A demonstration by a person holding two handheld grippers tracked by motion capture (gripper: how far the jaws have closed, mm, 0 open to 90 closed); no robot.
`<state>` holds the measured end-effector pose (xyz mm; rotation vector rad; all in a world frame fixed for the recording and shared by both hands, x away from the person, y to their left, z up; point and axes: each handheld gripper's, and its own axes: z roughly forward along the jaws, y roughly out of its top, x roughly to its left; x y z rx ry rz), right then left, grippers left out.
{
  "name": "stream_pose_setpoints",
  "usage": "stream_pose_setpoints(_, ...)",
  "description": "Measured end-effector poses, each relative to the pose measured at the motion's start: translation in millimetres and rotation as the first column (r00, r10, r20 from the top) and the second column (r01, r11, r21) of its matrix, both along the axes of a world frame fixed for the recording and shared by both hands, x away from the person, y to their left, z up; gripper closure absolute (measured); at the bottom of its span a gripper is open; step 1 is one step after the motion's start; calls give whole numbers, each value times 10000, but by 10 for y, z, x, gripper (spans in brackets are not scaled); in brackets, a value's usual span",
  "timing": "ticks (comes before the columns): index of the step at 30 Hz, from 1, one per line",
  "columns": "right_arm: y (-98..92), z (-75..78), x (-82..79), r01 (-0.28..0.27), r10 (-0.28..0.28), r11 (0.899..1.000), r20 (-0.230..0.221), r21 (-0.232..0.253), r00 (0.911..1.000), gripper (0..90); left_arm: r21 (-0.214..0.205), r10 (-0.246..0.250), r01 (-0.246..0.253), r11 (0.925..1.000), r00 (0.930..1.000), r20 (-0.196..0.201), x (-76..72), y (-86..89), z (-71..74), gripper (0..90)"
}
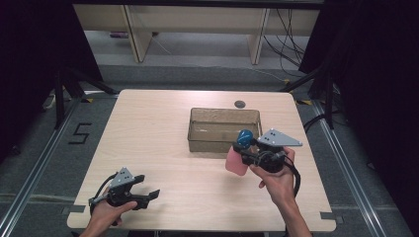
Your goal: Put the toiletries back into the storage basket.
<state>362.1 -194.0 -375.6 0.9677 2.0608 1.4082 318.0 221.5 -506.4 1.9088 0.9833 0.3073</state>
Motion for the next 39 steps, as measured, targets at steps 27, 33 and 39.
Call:
stream_pose_setpoints(27, -30, 295, 369, 511, -511, 9985, 9, 196, 9987, 534, -23, 2, -2, 10000, 10000, -10, 3, -1, -3, 159)
stream_pose_setpoints(33, -96, 335, 563, 854, -853, 9963, 83, -31, 9963, 534, -14, 6, -6, 10000, 10000, -16, 4, 1, -3, 159)
stream_pose_setpoints(39, -133, 338, 730, 1198, -1198, 9928, -249, -10, 9925, 534, -5, 16, -16, 10000, 10000, -17, 4, 0, -2, 159)
